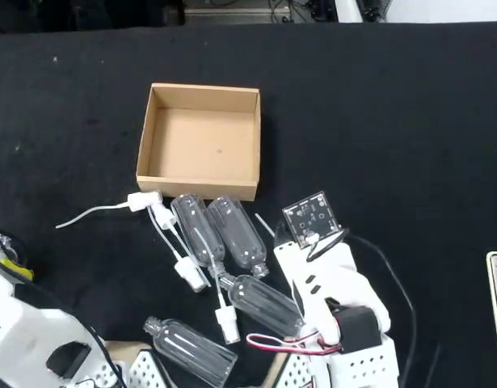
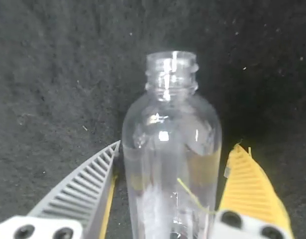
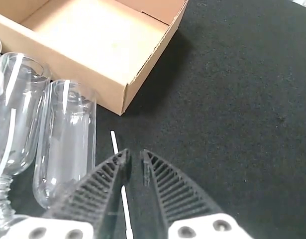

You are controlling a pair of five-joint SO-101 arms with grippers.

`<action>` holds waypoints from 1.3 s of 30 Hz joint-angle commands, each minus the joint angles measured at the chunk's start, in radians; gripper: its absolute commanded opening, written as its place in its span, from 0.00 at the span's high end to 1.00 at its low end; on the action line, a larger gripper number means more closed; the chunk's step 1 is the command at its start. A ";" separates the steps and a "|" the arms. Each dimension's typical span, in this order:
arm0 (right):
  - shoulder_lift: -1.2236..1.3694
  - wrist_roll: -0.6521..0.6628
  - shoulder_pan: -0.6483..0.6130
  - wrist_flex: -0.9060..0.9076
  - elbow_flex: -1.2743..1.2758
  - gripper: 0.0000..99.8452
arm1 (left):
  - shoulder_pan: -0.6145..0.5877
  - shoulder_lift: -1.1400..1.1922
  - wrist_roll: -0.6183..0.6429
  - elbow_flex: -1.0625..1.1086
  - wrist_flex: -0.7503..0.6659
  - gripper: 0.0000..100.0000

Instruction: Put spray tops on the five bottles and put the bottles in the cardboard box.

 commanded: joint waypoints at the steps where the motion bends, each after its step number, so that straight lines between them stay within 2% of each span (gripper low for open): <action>1: -0.074 -0.006 -0.020 -0.020 -0.012 0.99 | -0.015 -0.008 0.002 -0.041 -0.009 0.70; 8: -0.074 -0.006 -0.020 -0.020 -0.027 0.99 | 0.031 -0.028 -0.087 -0.051 0.161 0.93; 10: -0.074 -0.006 -0.020 -0.002 -0.070 0.99 | 0.061 -0.068 -0.071 -0.044 0.187 0.96; 13: -0.065 0.012 -0.026 0.058 -0.183 0.97 | 0.105 -0.166 0.032 -0.041 0.230 0.96; 17: -0.016 0.041 -0.130 0.071 -0.232 0.88 | 0.154 -0.348 0.180 -0.025 0.247 0.96; 21: 0.143 0.041 -0.236 0.017 -0.294 0.91 | 0.193 -0.500 0.408 0.065 0.184 0.96; 26: 0.438 0.048 -0.422 0.000 -0.521 0.91 | 0.193 -0.603 0.677 0.170 0.074 0.96; 31: 0.786 0.048 -0.583 -0.041 -0.711 0.91 | 0.084 -0.582 0.672 0.133 0.051 0.96; 37: 1.173 0.048 -0.655 -0.186 -0.905 0.90 | -0.114 -0.442 0.603 -0.039 0.052 0.96; 39: 1.287 0.051 -0.681 -0.203 -0.974 0.87 | -0.160 -0.390 0.578 -0.090 0.052 0.96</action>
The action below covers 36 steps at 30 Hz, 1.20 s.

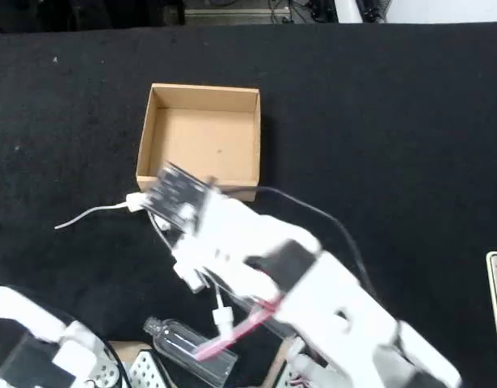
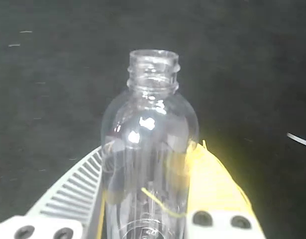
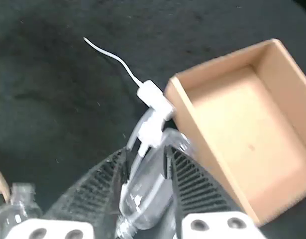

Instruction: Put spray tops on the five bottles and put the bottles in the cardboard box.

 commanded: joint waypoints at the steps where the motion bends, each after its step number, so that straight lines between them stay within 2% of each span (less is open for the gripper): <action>1: 0.209 0.012 -0.055 -0.054 -0.174 0.84 | -0.093 0.068 -0.057 -0.147 -0.017 0.96; 4: 0.378 0.097 -0.083 -0.051 -0.283 0.79 | -0.154 0.135 -0.091 -0.208 -0.017 0.96; 10: 0.688 0.264 -0.120 -0.049 -0.522 0.78 | -0.249 0.272 -0.138 -0.329 -0.017 0.96; 15: 0.898 0.338 -0.118 -0.048 -0.685 0.78 | -0.306 0.339 -0.138 -0.406 -0.017 0.96; 26: 1.138 0.528 -0.080 0.031 -0.923 0.78 | -0.311 0.367 -0.138 -0.423 -0.014 0.96; 32: 1.225 0.624 -0.043 0.035 -1.010 0.78 | -0.303 0.362 -0.138 -0.430 0.046 0.96; 36: 1.285 0.655 -0.017 0.032 -1.040 0.78 | -0.303 0.359 -0.138 -0.432 0.044 0.96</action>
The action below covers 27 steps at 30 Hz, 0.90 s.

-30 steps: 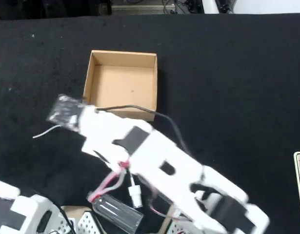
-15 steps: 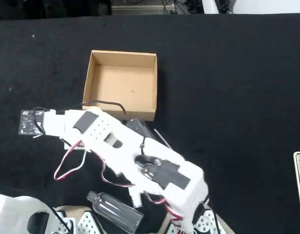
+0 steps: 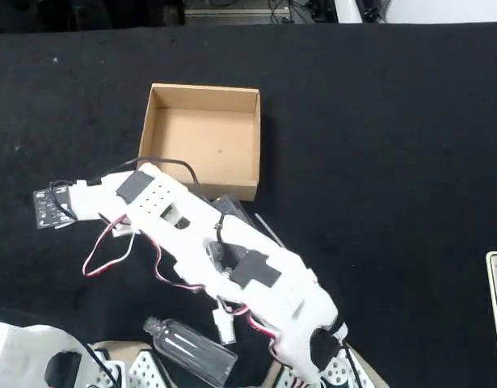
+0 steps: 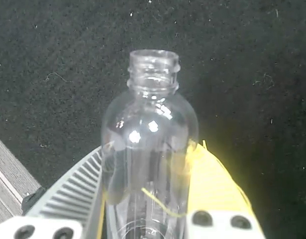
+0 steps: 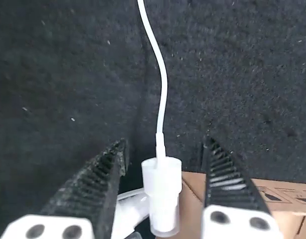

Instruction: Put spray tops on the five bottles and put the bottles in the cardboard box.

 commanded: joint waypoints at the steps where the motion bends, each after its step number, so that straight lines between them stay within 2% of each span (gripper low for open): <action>1: 0.010 0.025 0.040 0.000 -0.073 0.78 | 0.001 -0.018 -0.008 -0.071 0.005 0.96; 9: 0.076 0.025 0.040 0.000 -0.087 0.79 | 0.001 -0.018 -0.008 -0.070 0.012 0.96; 15: 0.076 0.025 0.040 -0.040 -0.087 0.99 | 0.001 -0.018 -0.008 -0.070 0.012 0.96; 20: 0.035 0.008 0.040 -0.035 -0.107 0.99 | -0.001 -0.018 -0.008 -0.070 0.012 0.96; 27: -0.094 -0.327 0.034 -0.035 -0.102 0.99 | -0.001 -0.018 -0.008 -0.070 0.012 0.96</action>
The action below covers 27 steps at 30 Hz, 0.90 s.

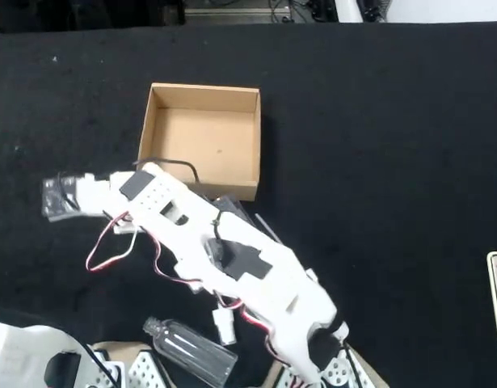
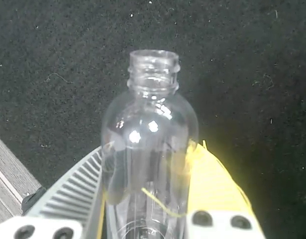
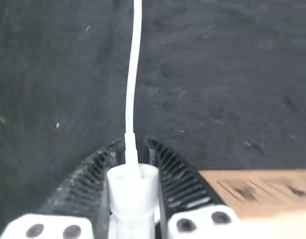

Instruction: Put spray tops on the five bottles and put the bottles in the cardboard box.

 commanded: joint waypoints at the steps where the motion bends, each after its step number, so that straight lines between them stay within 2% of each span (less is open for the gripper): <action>1: -0.147 -0.204 0.018 -0.014 -0.065 0.99 | -0.001 -0.018 -0.008 -0.062 0.006 0.96; 12: -0.205 -0.631 -0.031 -0.112 0.166 0.99 | 0.001 -0.018 -0.008 -0.062 0.002 0.96; 14: -0.202 -0.640 -0.052 -0.094 0.185 0.96 | 0.001 -0.018 -0.008 -0.062 0.002 0.96; 18: -0.202 -0.635 -0.103 -0.008 0.186 0.79 | 0.001 -0.018 -0.008 -0.062 0.003 0.96; 20: -0.206 -0.635 -0.115 0.023 0.186 0.74 | 0.001 -0.018 -0.008 -0.062 0.005 0.96; 25: -0.205 -0.629 -0.087 0.044 0.185 0.73 | 0.001 -0.018 -0.008 -0.062 0.006 0.96; 27: -0.202 -0.588 -0.072 0.048 0.193 0.73 | 0.001 -0.018 -0.008 -0.062 0.006 0.96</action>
